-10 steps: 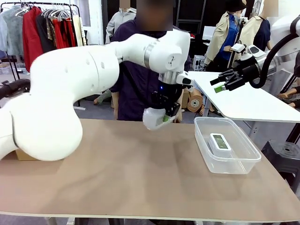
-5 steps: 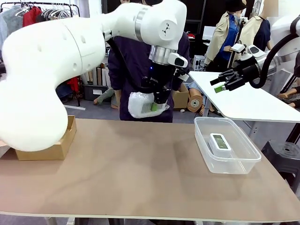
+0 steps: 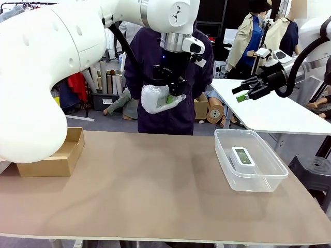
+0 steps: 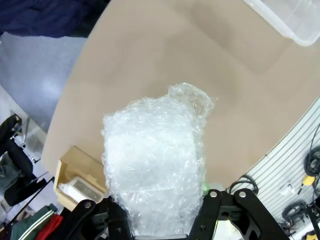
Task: Separate and place wrapped and unwrapped clocks.
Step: Pick up the Digital clock indicated by the person.
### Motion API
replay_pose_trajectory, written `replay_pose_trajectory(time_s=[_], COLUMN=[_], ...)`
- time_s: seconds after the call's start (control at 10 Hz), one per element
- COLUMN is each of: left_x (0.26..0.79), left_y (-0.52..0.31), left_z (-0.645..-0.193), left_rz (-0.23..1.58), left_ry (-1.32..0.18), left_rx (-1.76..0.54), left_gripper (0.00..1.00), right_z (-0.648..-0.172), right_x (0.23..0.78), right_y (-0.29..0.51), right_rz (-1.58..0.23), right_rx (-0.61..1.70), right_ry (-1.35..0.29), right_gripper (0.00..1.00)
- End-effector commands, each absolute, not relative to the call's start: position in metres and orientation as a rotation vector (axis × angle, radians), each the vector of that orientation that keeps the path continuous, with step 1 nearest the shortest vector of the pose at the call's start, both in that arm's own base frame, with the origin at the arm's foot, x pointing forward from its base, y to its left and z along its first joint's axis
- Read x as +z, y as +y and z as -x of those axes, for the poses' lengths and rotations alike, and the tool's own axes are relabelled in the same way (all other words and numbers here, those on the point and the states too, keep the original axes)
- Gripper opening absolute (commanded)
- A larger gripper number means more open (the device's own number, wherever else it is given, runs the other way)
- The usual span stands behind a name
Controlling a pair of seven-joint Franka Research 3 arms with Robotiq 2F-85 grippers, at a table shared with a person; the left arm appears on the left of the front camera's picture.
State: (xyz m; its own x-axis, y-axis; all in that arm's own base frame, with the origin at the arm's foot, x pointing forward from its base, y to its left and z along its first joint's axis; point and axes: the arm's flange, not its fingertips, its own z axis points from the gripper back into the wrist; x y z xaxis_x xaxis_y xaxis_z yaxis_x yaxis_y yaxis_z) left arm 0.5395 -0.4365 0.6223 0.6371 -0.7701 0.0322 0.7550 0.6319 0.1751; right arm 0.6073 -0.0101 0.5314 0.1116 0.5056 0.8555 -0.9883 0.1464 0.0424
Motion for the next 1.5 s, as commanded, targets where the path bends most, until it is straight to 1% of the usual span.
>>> replay_pose_trajectory(time_s=[0.0,0.1,0.2,1.4], left_x=[0.6211,0.6148,0.6244,0.6244], left_y=[-0.4295,-0.4291,-0.4372,-0.4372], left_z=[-0.5328,-0.5377,-0.5408,-0.5408], left_rz=[-0.181,-0.215,-0.152,-0.152], left_ry=[-0.153,-0.161,-0.127,-0.127], left_rx=[-0.844,-0.823,-0.866,-0.866], left_gripper=[0.0,0.0,0.0,0.0], right_z=[-0.6069,-0.6069,-0.6069,-0.6069], right_x=[0.5336,0.5336,0.5336,0.5336], right_y=[-0.0087,-0.0087,-0.0087,-0.0087], right_rz=[-0.76,-0.76,-0.76,-0.76], right_rx=[1.27,1.27,1.27,1.27], right_ry=[-0.816,-0.816,-0.816,-0.816], right_gripper=[1.0,1.0,1.0,1.0])
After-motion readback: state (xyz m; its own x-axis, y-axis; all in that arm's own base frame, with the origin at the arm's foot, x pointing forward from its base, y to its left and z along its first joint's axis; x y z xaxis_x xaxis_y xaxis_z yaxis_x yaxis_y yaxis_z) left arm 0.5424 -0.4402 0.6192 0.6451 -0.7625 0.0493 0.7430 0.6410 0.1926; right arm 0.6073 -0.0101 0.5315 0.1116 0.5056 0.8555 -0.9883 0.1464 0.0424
